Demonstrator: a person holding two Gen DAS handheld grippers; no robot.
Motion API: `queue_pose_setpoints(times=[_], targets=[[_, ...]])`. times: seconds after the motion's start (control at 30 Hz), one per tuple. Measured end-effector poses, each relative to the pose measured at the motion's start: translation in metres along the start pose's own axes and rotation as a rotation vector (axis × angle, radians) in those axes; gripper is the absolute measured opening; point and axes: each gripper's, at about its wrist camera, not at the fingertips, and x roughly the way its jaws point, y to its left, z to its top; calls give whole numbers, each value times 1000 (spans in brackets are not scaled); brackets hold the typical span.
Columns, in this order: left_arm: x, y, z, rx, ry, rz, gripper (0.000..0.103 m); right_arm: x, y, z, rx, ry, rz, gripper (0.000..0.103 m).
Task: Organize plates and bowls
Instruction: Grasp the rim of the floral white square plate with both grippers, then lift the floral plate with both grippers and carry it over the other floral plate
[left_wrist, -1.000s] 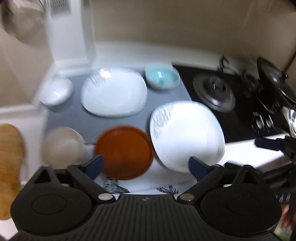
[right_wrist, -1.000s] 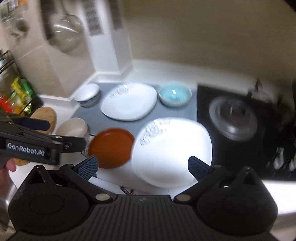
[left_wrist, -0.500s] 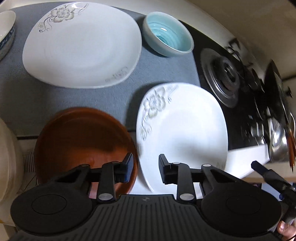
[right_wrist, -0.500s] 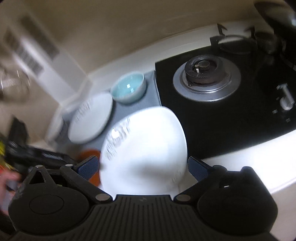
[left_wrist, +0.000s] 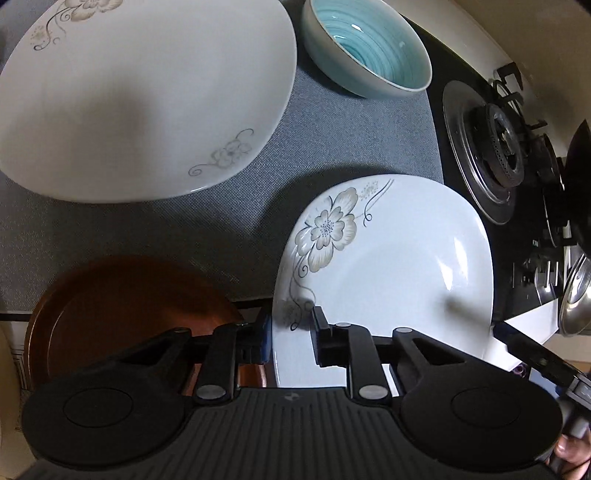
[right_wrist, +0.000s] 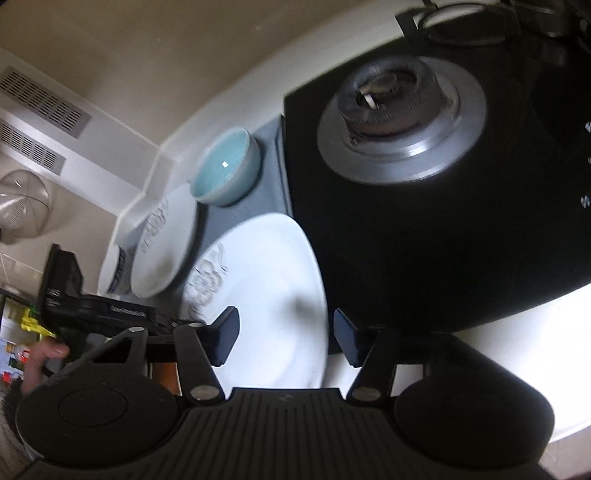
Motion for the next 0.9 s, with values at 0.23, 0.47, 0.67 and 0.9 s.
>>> queue_pose_setpoints(times=[0.23, 0.47, 0.67, 0.9], targets=[[0, 3, -15, 17, 46, -33, 22, 15, -5, -5, -33, 44, -3, 27], [4, -3, -21, 11, 45, -36, 23, 39, -16, -9, 30, 96, 33, 20], [-20, 2, -35, 7, -56, -59, 23, 26, 7, -15, -68, 68, 36, 20], [-19, 13, -39, -42, -48, -103, 24, 26, 14, -11, -78, 63, 7, 21]])
